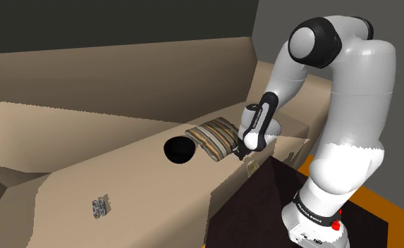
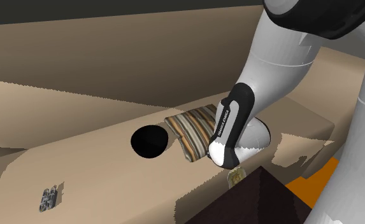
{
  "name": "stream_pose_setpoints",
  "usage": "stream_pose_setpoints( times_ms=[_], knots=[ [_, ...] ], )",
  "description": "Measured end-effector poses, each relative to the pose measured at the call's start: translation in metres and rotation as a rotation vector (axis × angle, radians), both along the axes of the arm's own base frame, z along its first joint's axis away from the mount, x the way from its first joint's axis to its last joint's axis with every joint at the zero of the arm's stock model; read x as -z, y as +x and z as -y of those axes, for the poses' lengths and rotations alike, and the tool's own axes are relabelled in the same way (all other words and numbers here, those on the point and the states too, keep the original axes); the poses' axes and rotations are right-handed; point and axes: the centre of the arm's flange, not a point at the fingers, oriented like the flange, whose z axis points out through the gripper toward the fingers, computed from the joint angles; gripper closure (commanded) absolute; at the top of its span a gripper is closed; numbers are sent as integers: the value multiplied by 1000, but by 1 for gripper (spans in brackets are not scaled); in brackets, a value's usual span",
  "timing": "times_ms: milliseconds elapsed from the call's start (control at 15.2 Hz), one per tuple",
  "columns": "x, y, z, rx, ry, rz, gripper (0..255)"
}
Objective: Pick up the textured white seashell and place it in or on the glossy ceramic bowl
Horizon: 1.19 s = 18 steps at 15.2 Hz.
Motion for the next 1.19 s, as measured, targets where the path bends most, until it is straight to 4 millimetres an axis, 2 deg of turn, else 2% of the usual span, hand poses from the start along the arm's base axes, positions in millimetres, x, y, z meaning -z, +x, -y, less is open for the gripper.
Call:
stream_pose_setpoints(
  times_ms=[66, 132, 198, 264, 396, 528, 594, 792, 1056, 1188],
  knots=[
    [0, 0, 0, 0, 0, 0, 255],
    [0, 0, 0, 0, 0, 0, 0],
    [0, 0, 0, 0, 0, 0, 0],
    [3, 2, 5, 76, 3, -10, 0],
    [9, 3, 27, 394, 18, -40, 0],
    [14, -4, 52, 784, 38, -76, 0],
    [16, -9, 59, 910, 45, -88, 0],
    [30, -16, 63, 1024, 51, -100, 0],
    [52, -19, 65, 1041, 52, -102, 0],
    [57, -20, 64, 1042, 52, -102, 0]
  ],
)
